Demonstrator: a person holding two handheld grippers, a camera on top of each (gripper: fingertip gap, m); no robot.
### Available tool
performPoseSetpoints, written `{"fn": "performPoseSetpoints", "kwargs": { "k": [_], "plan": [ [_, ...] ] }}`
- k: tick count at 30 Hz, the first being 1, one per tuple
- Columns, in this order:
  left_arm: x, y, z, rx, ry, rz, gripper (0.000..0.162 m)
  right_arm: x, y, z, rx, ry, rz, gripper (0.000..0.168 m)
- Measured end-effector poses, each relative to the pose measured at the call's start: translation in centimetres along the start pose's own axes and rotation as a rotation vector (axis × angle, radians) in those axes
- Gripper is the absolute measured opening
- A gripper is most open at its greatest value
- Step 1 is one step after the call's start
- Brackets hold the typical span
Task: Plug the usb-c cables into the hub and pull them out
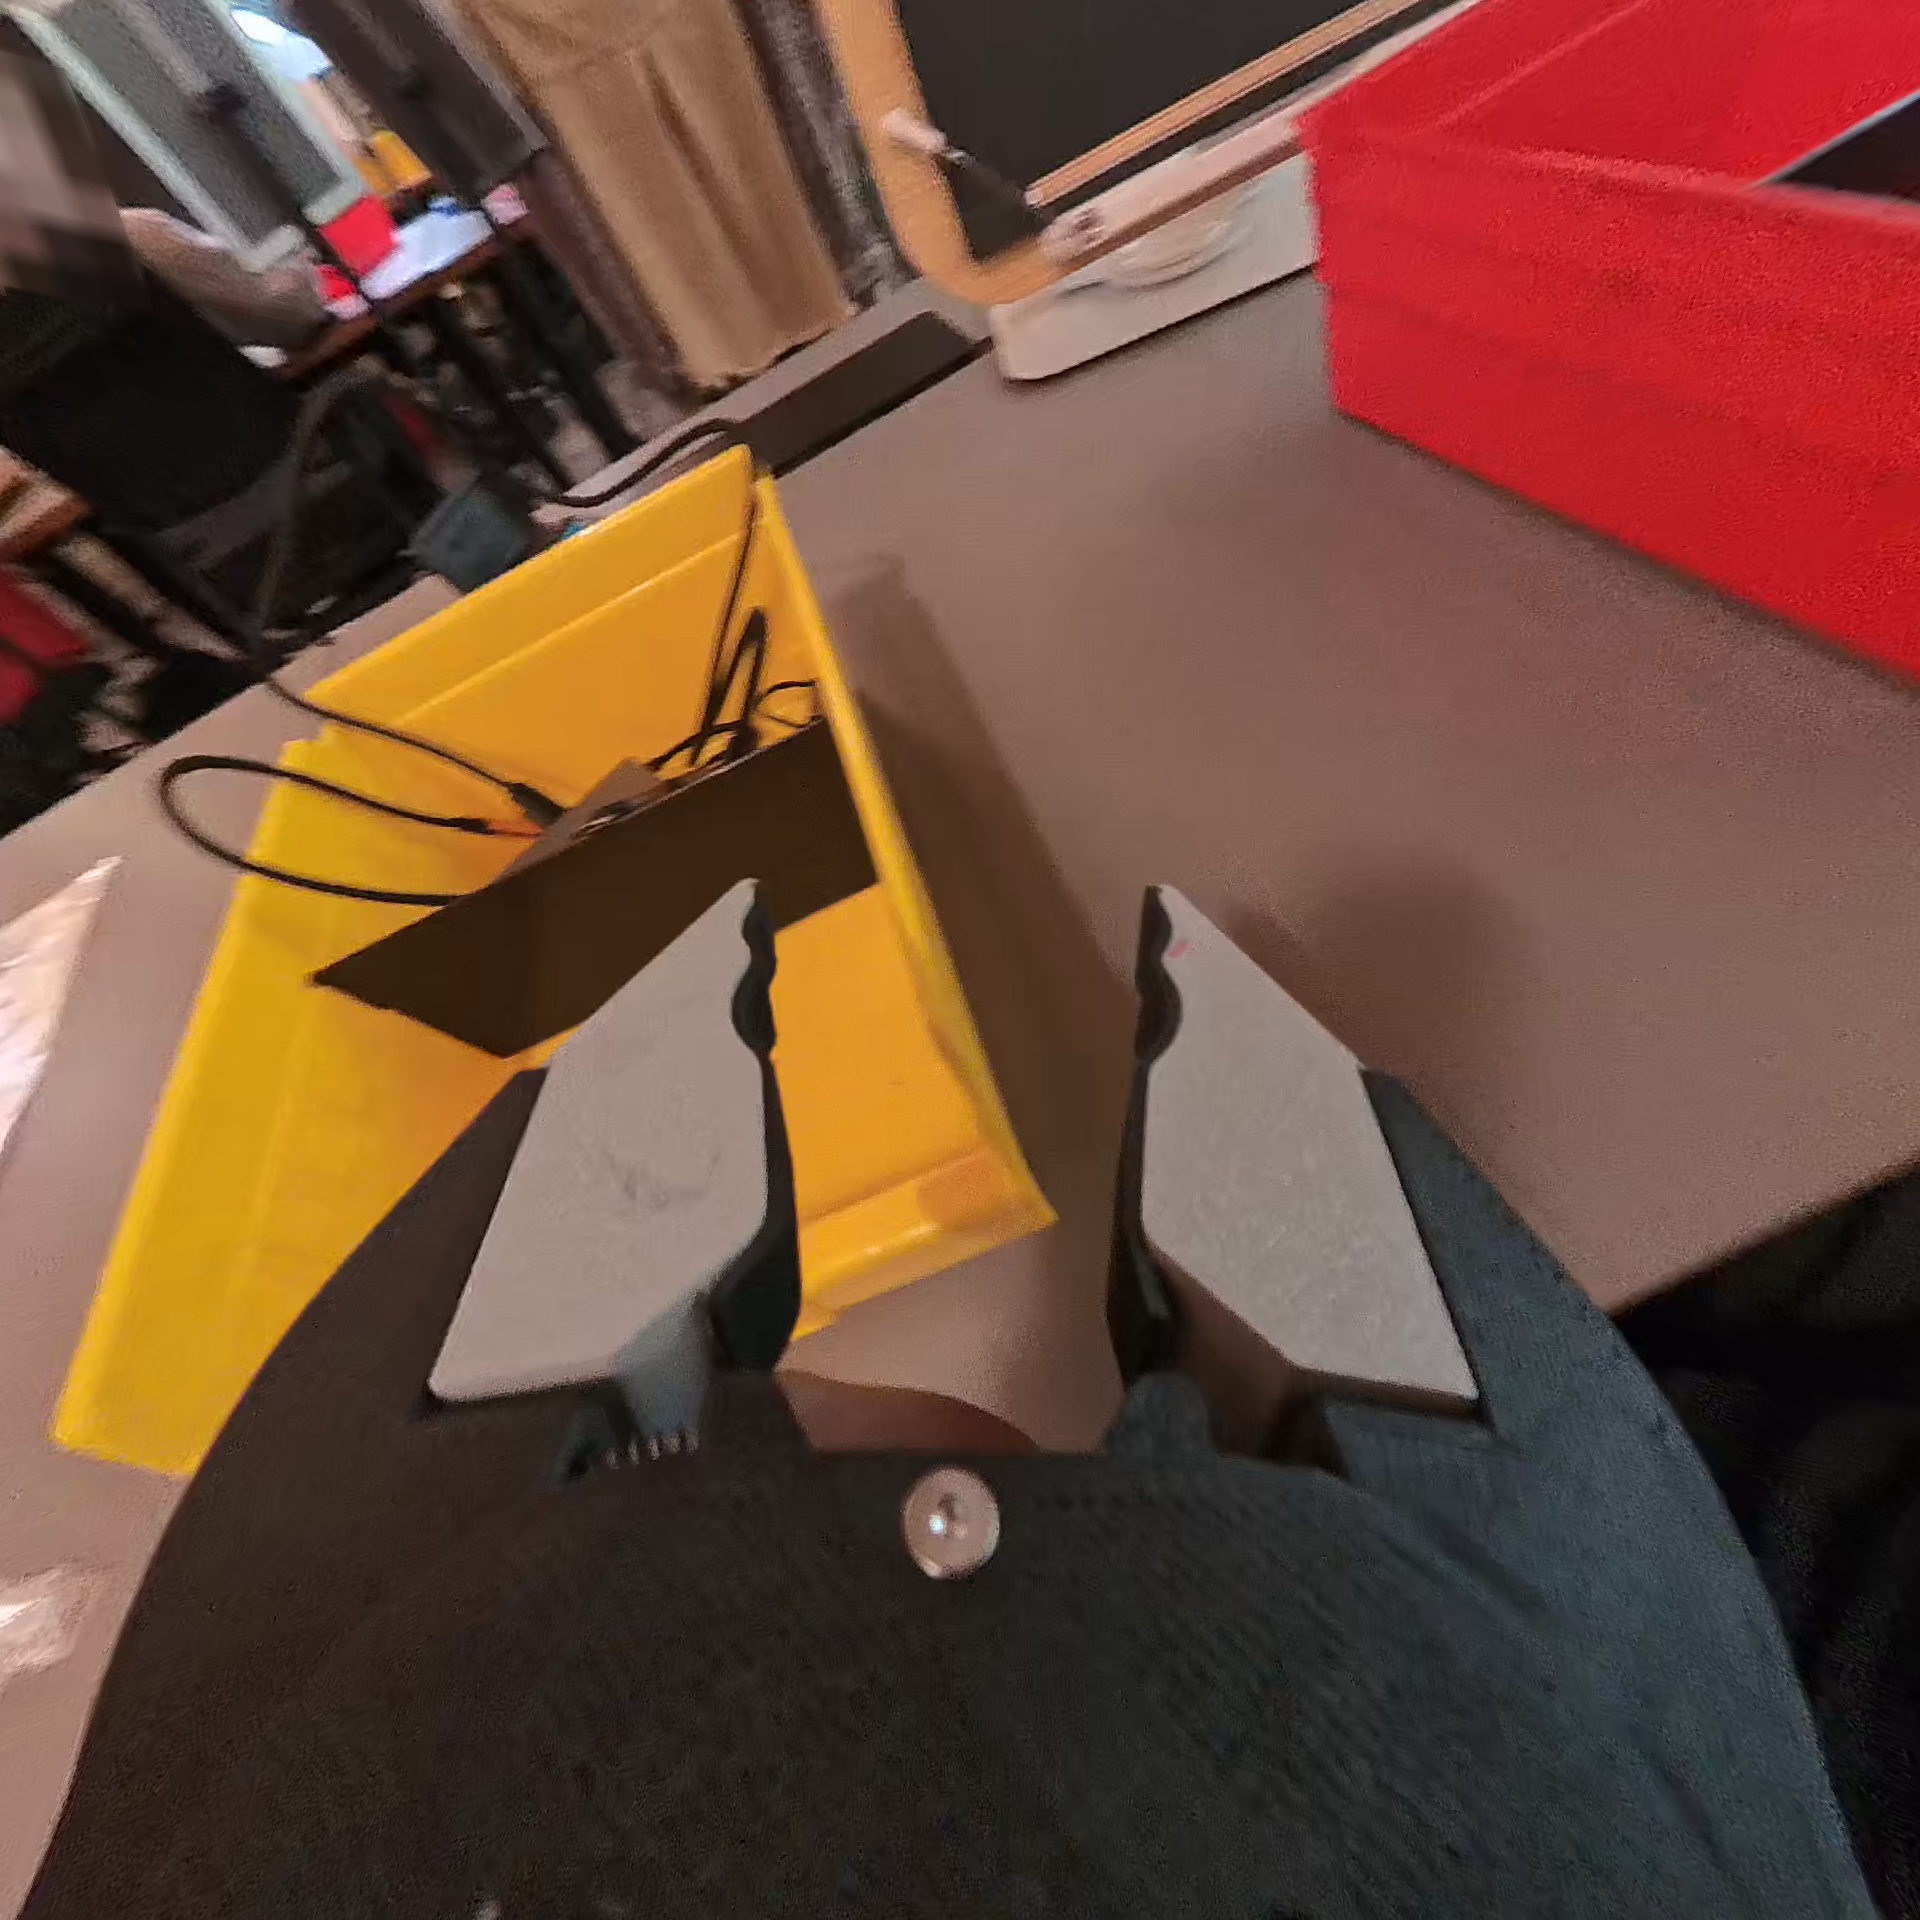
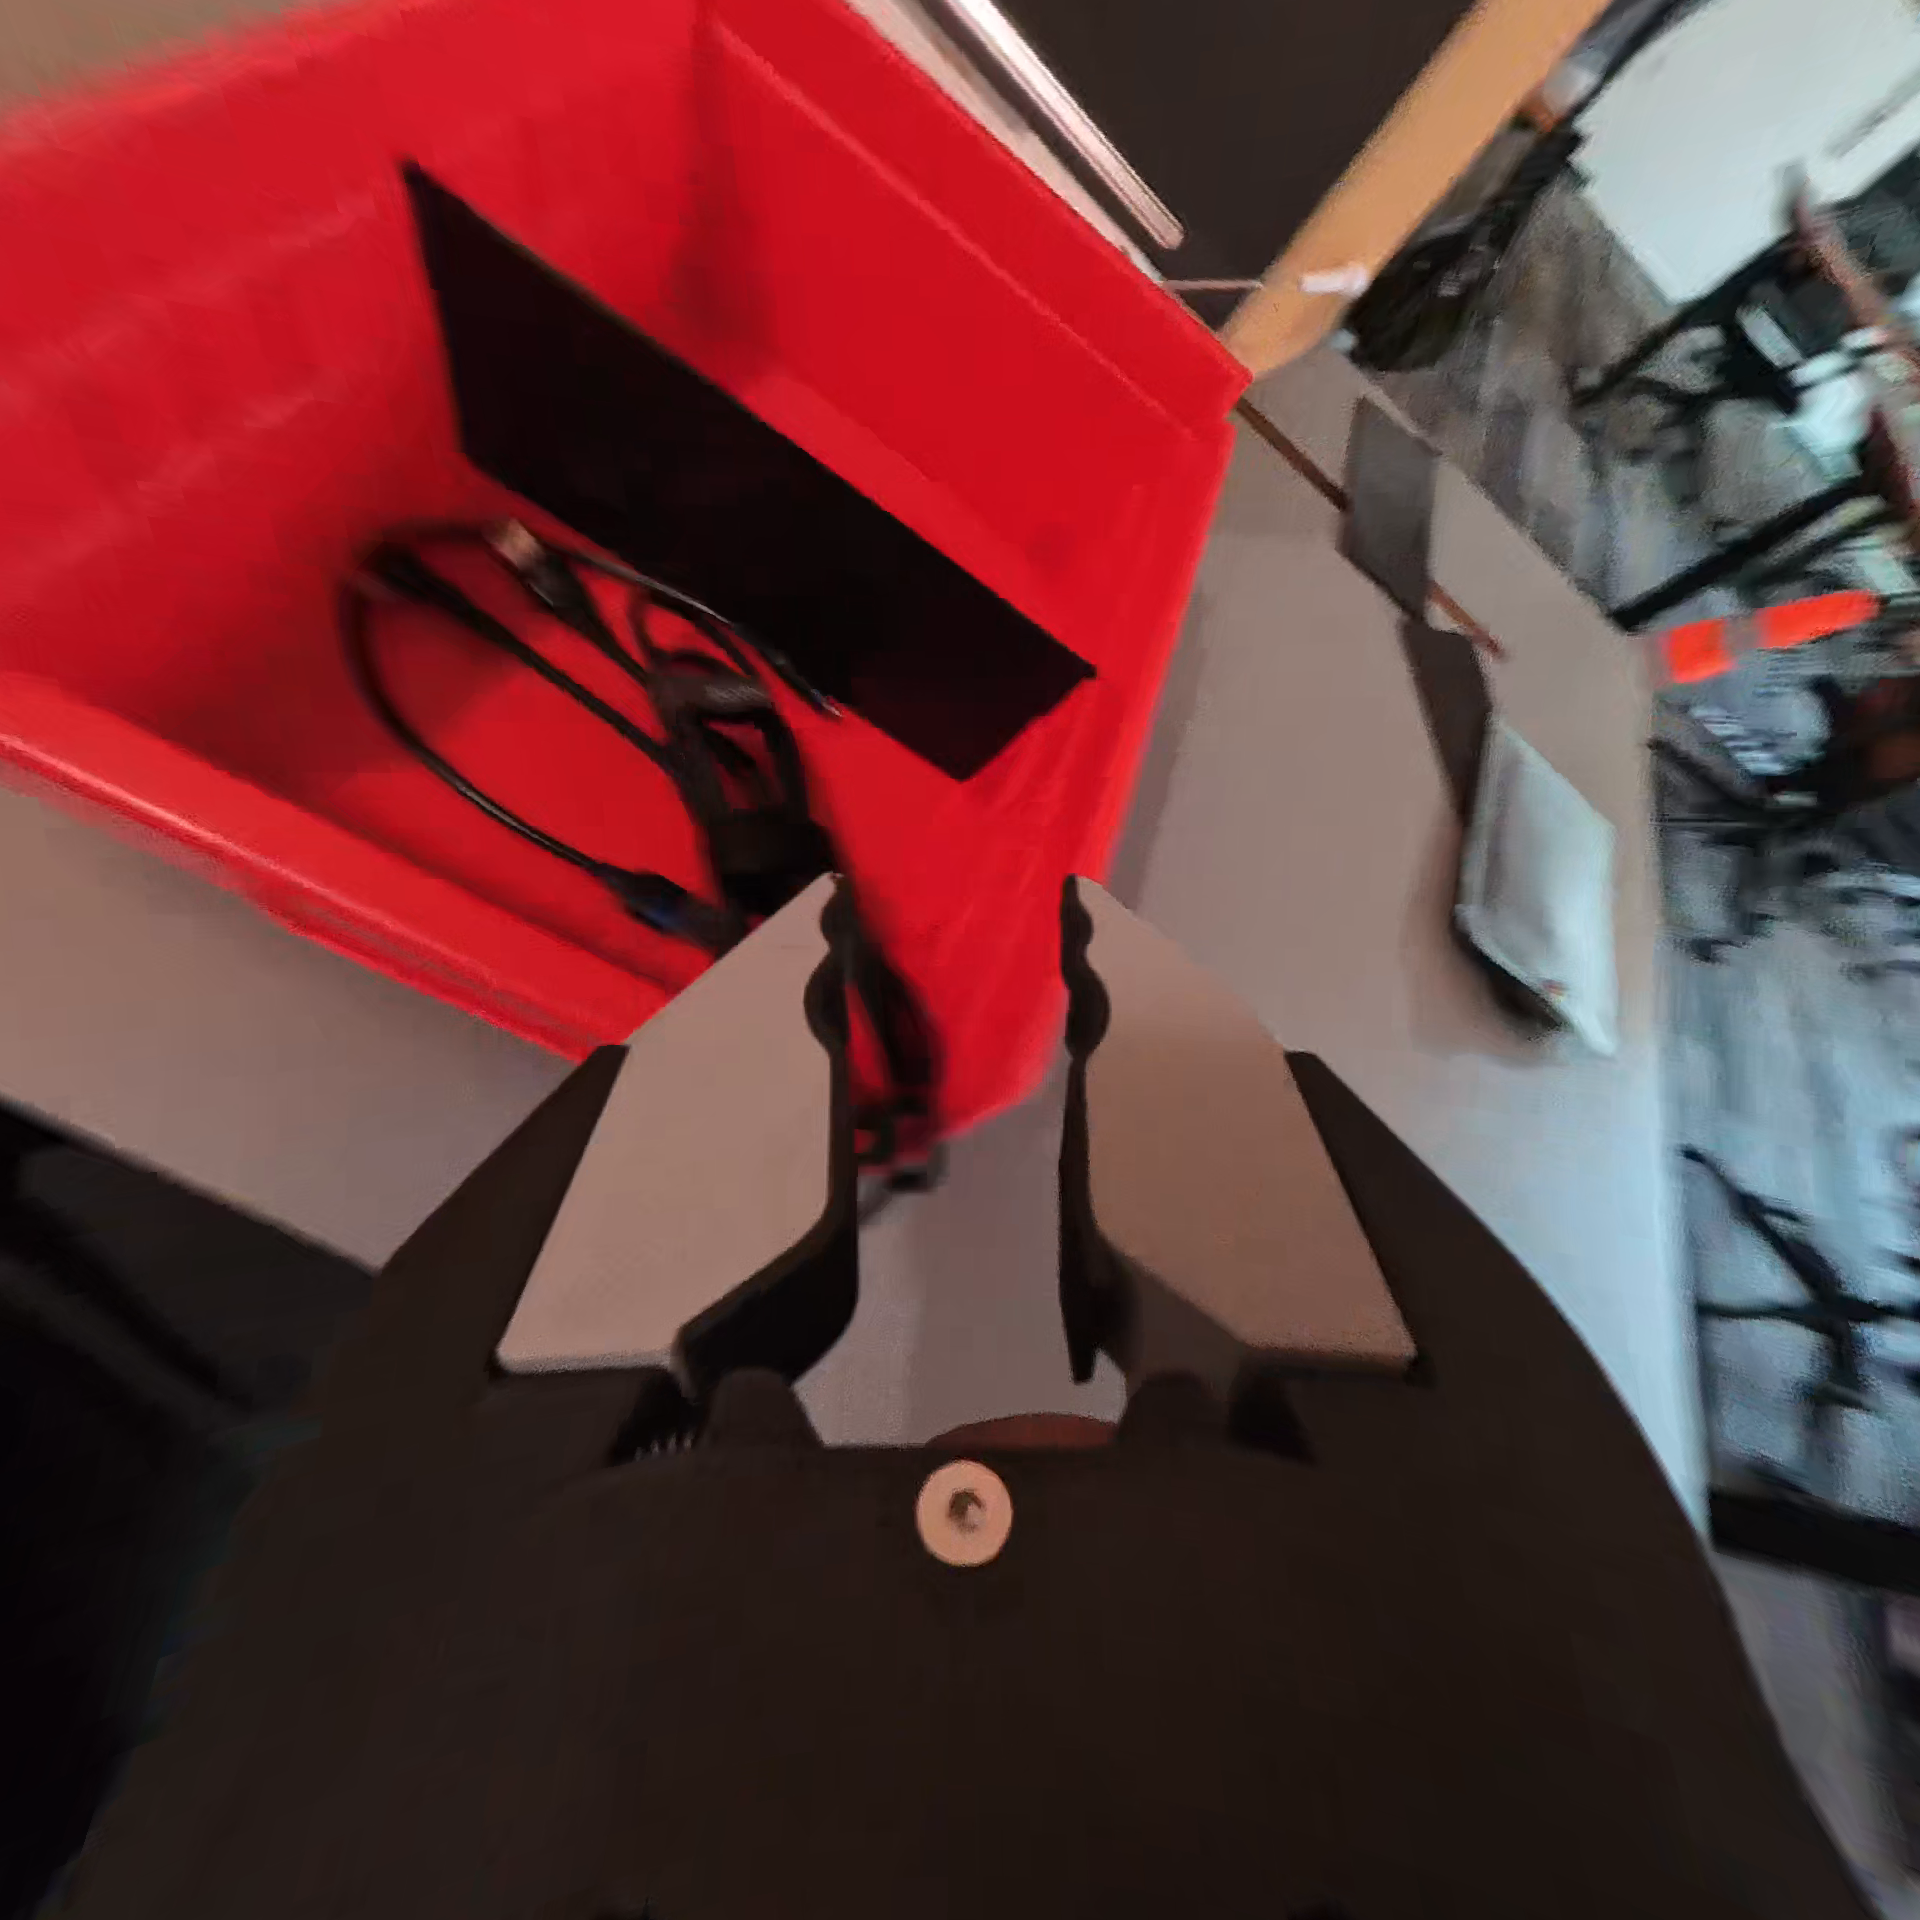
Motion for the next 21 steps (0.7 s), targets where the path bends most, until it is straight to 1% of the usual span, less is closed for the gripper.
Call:
{"fn": "performPoseSetpoints", "kwargs": {
  "k": [2,3,5,6,7,8,9,10,11,12,13,14,15,17,19,20,21],
  "plan": [
    [-0.6,-0.3,-0.6,-0.002,0.046,-0.001,0.068,-1.2,0.6,1.1,0.118,0.15,-0.07,0.037],
    [-0.9,-0.6,-1.2,-0.017,0.073,-0.005,0.068,-2.2,0.9,1.6,0.166,0.218,-0.072,0.036],
    [-1.5,-1.6,-2.6,-0.072,0.164,-0.043,0.069,-4.5,1.6,2.1,0.211,0.311,-0.044,0.042],
    [-1.5,-2.1,-3.3,-0.091,0.16,-0.04,0.077,-5.7,2.1,2.1,0.238,0.347,-0.042,0.044],
    [-1.3,-2.4,-3.9,-0.086,0.133,-0.012,0.071,-6.7,2.6,1.9,0.264,0.376,-0.044,0.044],
    [-1.1,-2.5,-4.4,-0.061,0.108,0.022,0.058,-7.6,3.0,1.3,0.274,0.393,-0.045,0.049],
    [-0.9,-2.6,-4.8,-0.041,0.089,0.046,0.043,-8.1,3.2,0.4,0.256,0.375,-0.05,0.05],
    [-0.8,-2.8,-5.2,-0.042,0.075,0.06,0.011,-8.4,3.4,-0.7,0.234,0.355,-0.053,0.064],
    [-1.1,-2.9,-5.2,-0.045,0.116,0.046,0.004,-8.7,3.6,-1.7,0.212,0.354,-0.07,0.068],
    [-1.3,-3.0,-5.1,-0.059,0.128,0.023,0.005,-9.0,3.7,-2.4,0.208,0.395,-0.1,0.059],
    [-1.6,-3.0,-4.9,-0.071,0.12,0.036,0.004,-9.3,3.9,-2.7,0.226,0.462,-0.134,0.034],
    [-1.9,-3.2,-4.6,-0.064,0.113,0.062,0.005,-9.6,3.9,-2.9,0.24,0.494,-0.158,0.019],
    [-2.3,-3.5,-4.3,-0.06,0.113,0.08,0.005,-9.6,3.9,-3.1,0.247,0.472,-0.152,0.019],
    [-2.8,-4.0,-3.7,-0.061,0.123,0.103,0.005,-9.4,3.7,-2.9,0.244,0.374,-0.119,0.012],
    [-3.4,-4.4,-3.0,-0.072,0.159,0.103,0.004,-8.6,2.9,-2.5,0.215,0.214,-0.087,0.001],
    [-3.7,-4.6,-2.7,-0.075,0.18,0.108,0.004,-8.0,2.2,-2.3,0.19,0.145,-0.078,0.002],
    [-4.1,-4.9,-2.3,-0.08,0.2,0.111,0.004,-7.4,1.3,-2.1,0.181,0.139,-0.093,0.001]
  ]
}}
Point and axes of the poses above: each gripper's, where its closed fingertips meet, z back along the fingers, y out of its top, x = y × z across the jaws, the point moved 10 cm from there along z, back along the fingers, and after that the axes turned 5 degrees about z, right-handed, at the moved point
